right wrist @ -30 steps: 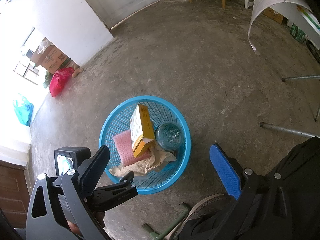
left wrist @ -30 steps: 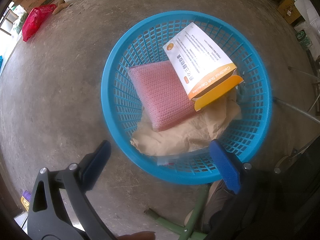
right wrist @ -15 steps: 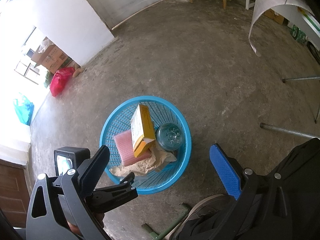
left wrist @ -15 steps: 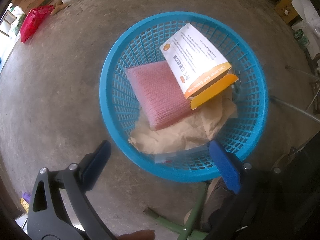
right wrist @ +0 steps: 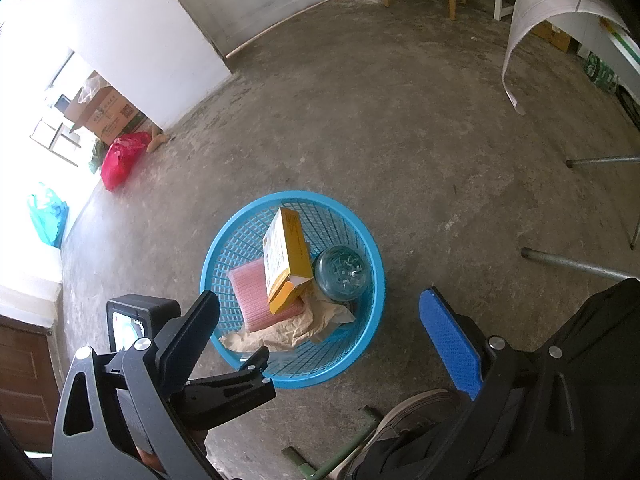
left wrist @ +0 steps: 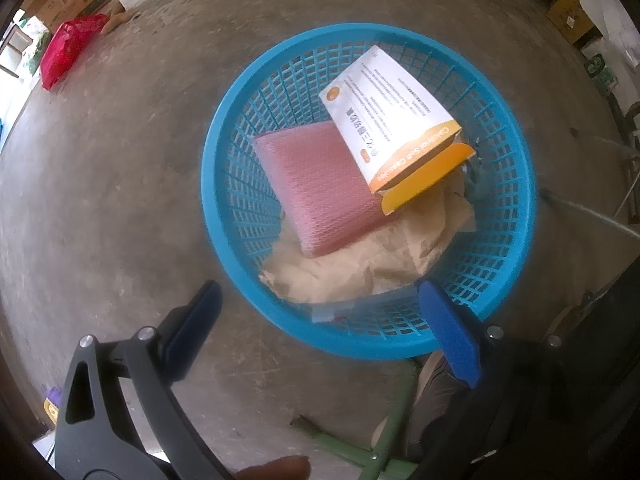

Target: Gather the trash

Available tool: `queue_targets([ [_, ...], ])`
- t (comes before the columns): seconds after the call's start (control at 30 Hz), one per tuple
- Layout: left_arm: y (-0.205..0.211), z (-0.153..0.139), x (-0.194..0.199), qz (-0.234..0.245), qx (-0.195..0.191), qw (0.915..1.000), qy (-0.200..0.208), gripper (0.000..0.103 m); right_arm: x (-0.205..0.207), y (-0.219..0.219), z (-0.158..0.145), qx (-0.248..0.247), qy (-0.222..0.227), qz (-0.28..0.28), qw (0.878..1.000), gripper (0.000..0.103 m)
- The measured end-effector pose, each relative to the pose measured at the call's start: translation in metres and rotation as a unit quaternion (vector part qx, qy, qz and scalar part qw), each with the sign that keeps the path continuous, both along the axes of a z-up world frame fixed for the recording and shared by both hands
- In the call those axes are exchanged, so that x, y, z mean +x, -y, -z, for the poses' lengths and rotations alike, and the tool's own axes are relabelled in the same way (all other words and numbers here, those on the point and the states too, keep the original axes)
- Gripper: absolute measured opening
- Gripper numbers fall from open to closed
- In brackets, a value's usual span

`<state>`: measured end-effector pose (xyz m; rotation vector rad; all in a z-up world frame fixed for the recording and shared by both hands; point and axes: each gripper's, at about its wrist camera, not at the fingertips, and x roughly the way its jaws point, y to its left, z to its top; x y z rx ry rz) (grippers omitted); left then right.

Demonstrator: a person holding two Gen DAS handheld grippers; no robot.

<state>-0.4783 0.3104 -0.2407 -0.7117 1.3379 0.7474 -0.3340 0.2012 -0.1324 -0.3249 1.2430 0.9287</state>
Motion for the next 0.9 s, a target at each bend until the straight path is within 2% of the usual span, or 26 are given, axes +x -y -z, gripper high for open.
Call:
queue_targets([
  [0.37, 0.005, -0.002, 0.008, 0.022, 0.006, 0.9997, 0.005, 0.095, 0.000, 0.000, 0.000, 0.000, 0.000, 0.000, 1.000, 0.097],
  [0.9, 0.006, 0.006, 0.013, 0.028, 0.000, 0.9996, 0.002, 0.095, 0.000, 0.002, -0.001, 0.000, -0.001, 0.001, 1.000, 0.097],
])
